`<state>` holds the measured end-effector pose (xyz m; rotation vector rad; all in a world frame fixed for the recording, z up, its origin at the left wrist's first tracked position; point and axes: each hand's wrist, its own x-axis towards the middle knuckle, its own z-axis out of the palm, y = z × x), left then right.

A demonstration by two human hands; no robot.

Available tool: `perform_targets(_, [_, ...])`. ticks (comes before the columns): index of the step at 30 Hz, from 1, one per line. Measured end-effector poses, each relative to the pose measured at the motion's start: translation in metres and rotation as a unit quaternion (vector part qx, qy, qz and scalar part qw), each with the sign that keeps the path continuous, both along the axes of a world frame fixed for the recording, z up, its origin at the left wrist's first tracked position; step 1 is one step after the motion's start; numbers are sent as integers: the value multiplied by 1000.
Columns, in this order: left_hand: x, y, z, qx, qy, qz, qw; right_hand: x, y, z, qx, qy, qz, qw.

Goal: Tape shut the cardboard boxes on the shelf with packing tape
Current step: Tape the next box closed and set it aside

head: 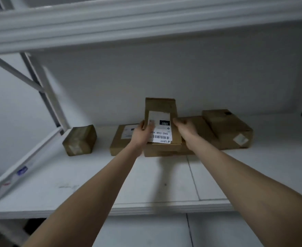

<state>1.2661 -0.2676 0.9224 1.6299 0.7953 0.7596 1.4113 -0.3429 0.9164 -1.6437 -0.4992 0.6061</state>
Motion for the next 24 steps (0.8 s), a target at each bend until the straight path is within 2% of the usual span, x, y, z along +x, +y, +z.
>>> perform_targets(5, [-80, 112, 3, 5, 56, 87, 995, -84, 94, -6, -34, 80, 196, 977])
perform_targets(7, [-105, 146, 5, 0, 80, 104, 991, -111, 123, -6, -13, 111, 232, 966])
perform_targets(13, [-163, 220, 7, 30, 142, 133, 980, -180, 206, -3, 2, 147, 239, 960])
perform_targets(19, [-196, 265, -11, 53, 211, 215, 952, -224, 255, -12, -44, 111, 263, 957])
perform_targets(24, [-210, 282, -24, 58, 316, 219, 921, -245, 274, -20, -68, 76, 278, 955])
